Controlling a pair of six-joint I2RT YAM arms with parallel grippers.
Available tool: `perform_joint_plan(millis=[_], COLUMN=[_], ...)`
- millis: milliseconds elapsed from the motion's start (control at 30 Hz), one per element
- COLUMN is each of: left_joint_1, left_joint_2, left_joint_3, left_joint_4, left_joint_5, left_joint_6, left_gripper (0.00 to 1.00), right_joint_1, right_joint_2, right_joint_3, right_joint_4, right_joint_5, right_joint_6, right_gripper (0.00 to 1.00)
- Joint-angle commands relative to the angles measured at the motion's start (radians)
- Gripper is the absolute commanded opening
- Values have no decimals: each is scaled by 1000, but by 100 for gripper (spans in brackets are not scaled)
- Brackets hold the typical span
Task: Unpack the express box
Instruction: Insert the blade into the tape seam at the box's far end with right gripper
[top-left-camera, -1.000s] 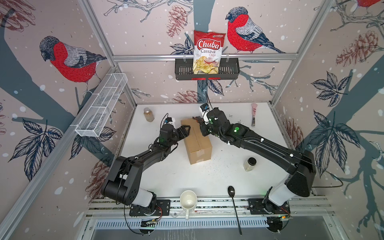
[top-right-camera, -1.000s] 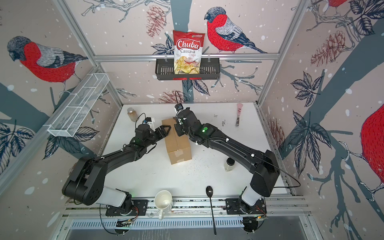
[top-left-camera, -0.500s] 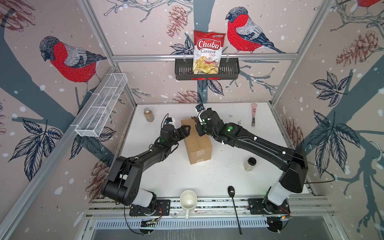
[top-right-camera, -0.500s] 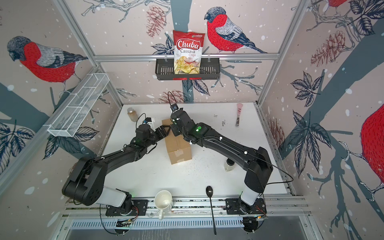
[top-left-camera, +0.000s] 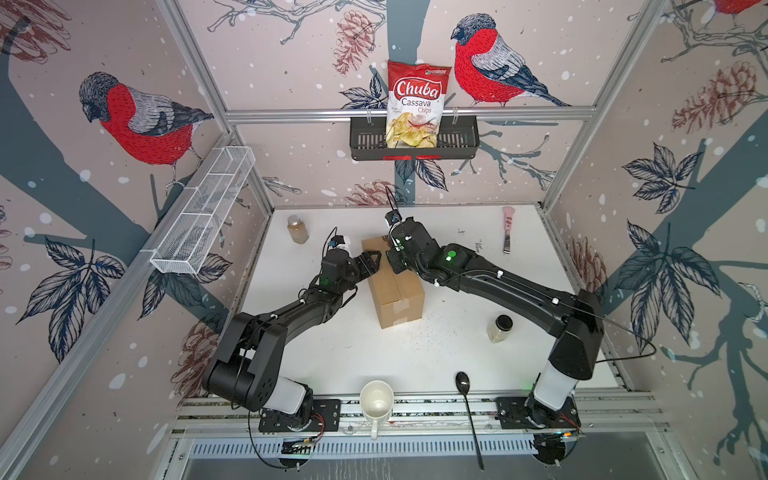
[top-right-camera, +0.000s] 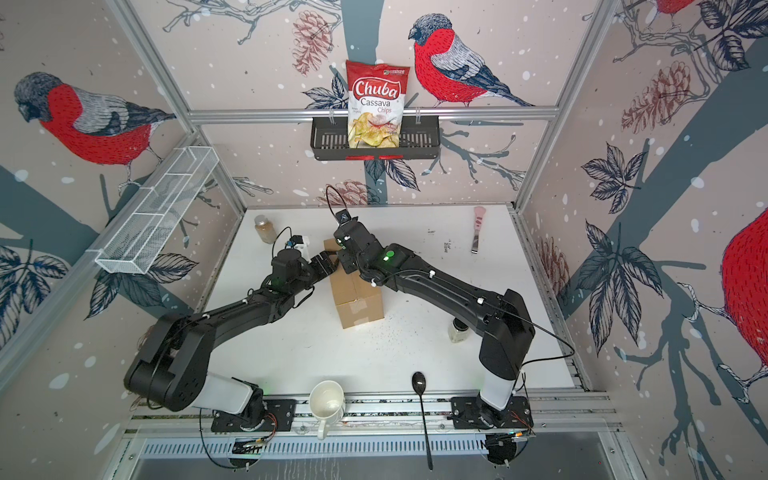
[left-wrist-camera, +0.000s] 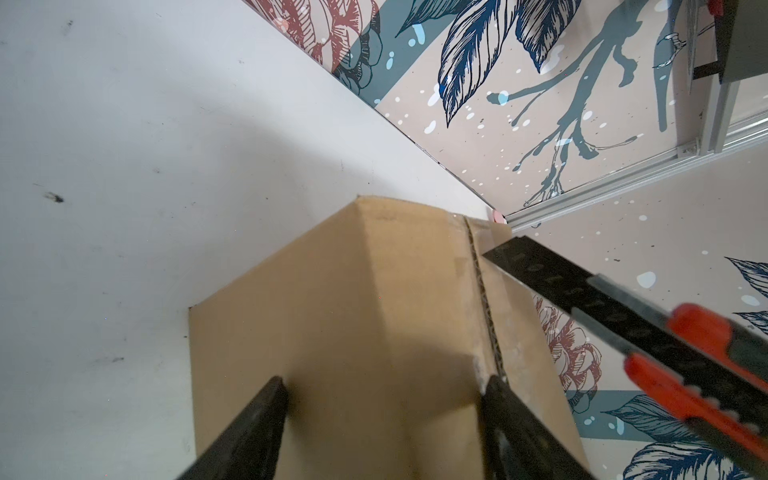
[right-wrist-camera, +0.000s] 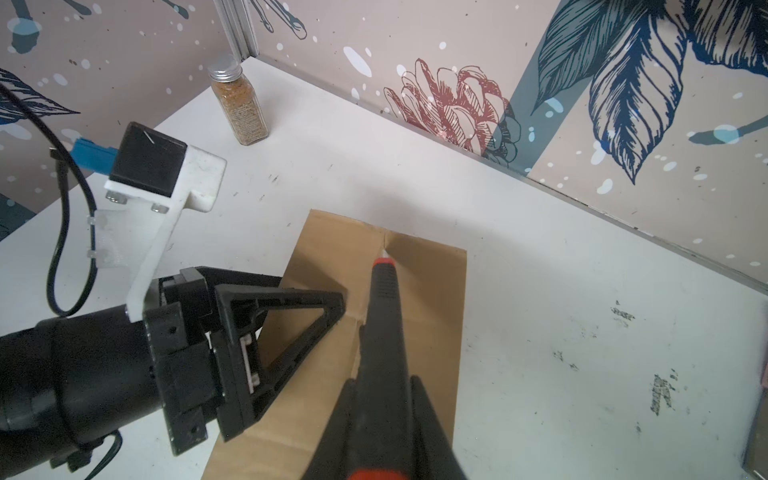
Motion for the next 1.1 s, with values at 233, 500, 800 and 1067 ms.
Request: perform_joint_plan(millis=[233,500,800,1067], left_joint_1=[-2,-2,-2,-5], left_joint_2=[9,16,6,-3], left_joint_3=[-11,-11,-4,3], left_joint_4=[-160,-152,-174,-182], left_joint_5=[-7,-6,-36,-72], left_joint_6=[-2,-6,-14,-45], left_gripper=[72,72,72,71], right_joint_1=[1,3,26,49], right_joint_2=[24,47,74,87], right_joint_3=[38,58,105,120], right_joint_4=[-16,-43,-105,-160], right_joint_5=[28,36,92,142], right_joint_6=[-15,-14,-22,-11], right_gripper=[0,0,0,0])
